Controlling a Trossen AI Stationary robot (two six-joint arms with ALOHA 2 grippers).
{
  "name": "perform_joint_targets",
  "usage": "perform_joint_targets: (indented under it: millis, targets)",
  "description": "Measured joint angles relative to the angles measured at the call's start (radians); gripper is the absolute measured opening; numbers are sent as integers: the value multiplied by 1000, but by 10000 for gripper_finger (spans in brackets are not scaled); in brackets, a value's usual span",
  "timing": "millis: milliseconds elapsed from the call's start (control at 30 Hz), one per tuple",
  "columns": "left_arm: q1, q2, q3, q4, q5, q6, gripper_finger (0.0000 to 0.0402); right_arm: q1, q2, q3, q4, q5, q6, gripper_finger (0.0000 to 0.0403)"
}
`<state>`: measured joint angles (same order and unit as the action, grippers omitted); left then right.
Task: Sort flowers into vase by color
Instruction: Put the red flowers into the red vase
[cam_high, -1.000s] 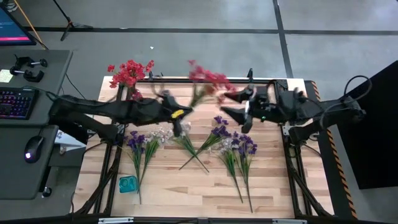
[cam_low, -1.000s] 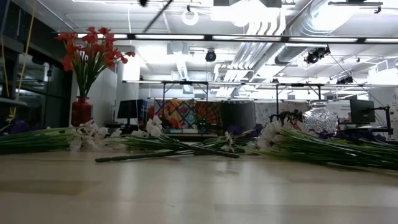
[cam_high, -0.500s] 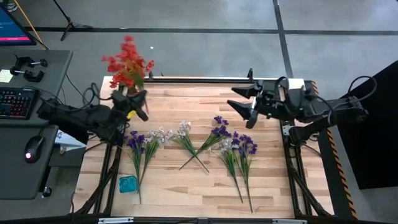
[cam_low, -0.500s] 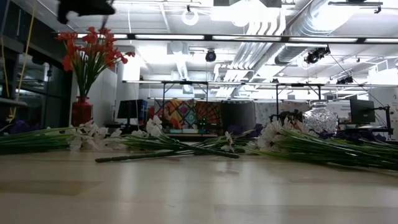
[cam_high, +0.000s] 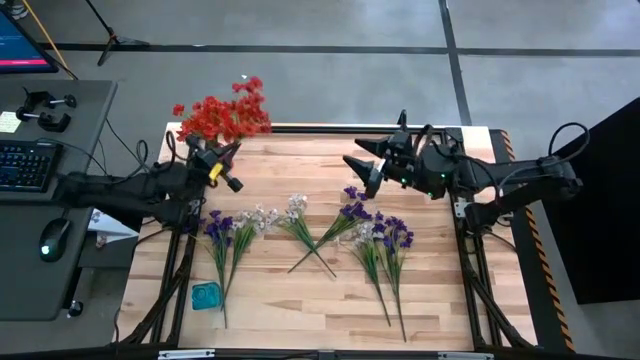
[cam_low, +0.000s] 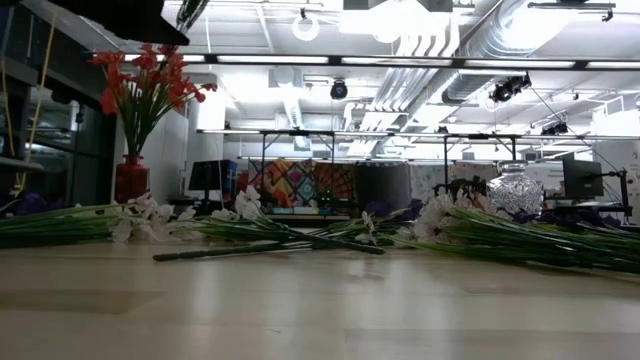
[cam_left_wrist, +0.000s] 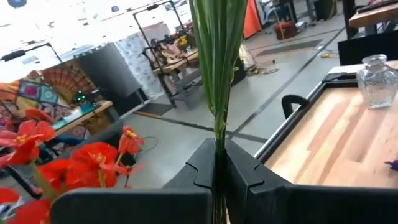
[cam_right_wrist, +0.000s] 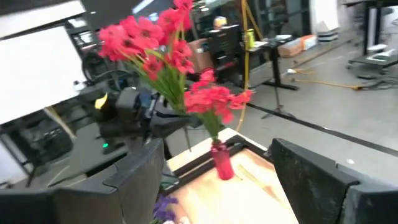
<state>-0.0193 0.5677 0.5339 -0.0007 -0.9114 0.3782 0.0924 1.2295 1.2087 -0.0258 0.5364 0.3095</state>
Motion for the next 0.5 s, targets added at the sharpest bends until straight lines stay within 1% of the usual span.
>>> perform_joint_targets:
  millis: [133,200,300,367,433,500]
  targets:
    - [178,6,0,6,224,6,0,-66,0,0,-47,-97,7,286]
    - [262,19,1,7,307,48,0,-109,0,0,-86,-160,7,286]
    - [368,35,1,-18,400,102,0,-176,0,0,-144,-270,23,286]
    - [421,36,1,-58,466,77,0,-218,0,0,-172,-338,32,286]
    - [465,38,1,-105,517,56,0,-252,5,0,-176,-385,22,286]
    - [504,49,1,-122,551,87,0,-282,13,0,-170,-416,18,286]
